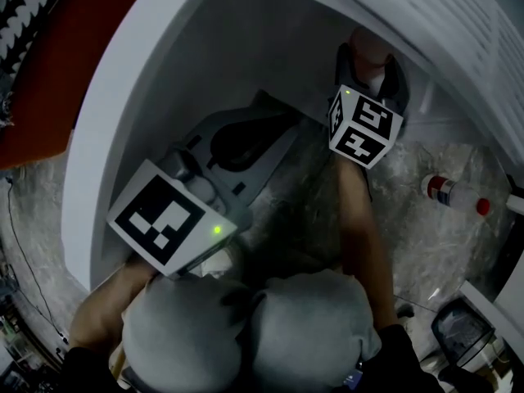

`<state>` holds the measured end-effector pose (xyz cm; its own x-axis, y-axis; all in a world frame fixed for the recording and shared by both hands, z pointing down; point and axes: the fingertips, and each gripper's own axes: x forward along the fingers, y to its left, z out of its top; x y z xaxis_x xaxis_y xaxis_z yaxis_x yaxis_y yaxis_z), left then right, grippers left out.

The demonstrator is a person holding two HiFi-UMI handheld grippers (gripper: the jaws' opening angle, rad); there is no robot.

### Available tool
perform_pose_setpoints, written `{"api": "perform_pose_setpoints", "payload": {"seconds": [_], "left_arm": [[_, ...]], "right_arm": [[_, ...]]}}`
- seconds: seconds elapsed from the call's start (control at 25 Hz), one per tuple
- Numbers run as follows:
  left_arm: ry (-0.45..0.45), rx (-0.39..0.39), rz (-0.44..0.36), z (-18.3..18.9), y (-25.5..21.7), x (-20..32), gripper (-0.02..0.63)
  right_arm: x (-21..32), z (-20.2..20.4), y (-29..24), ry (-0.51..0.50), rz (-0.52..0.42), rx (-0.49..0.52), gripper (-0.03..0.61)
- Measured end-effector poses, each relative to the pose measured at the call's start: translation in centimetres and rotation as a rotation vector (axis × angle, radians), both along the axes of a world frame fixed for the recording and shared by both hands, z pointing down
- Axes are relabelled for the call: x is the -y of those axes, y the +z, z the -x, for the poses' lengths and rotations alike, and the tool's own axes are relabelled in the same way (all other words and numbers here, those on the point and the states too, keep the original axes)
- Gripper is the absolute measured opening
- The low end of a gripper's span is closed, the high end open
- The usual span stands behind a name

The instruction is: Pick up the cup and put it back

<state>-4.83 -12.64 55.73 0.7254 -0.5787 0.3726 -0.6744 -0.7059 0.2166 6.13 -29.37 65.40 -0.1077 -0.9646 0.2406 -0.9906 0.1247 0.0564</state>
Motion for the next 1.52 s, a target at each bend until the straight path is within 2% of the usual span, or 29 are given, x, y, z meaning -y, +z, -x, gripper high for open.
{"api": "perform_pose_setpoints", "payload": {"seconds": [0.4,0.88,1.24,1.52], "left_arm": [[0.0,-0.008,0.003,0.0,-0.1,-0.2,0.018],[-0.026,-0.034,-0.019,0.0,-1.3,-0.4,0.018],[-0.01,-0.081,-0.068,-1.1,-2.8,-0.7,0.018],[-0.02,-0.082,-0.072,-1.1,-3.3,-1.0,0.018]], "right_arm": [[-0.6,1.2,-0.2,-0.083,-0.009,0.033,0.337],[-8.2,4.3,-5.6,-0.302,-0.111,0.062,0.337],[-14.5,1.3,-10.4,-0.372,-0.163,0.098,0.337],[-18.6,-2.5,-14.8,-0.376,-0.226,0.201,0.337]]}}
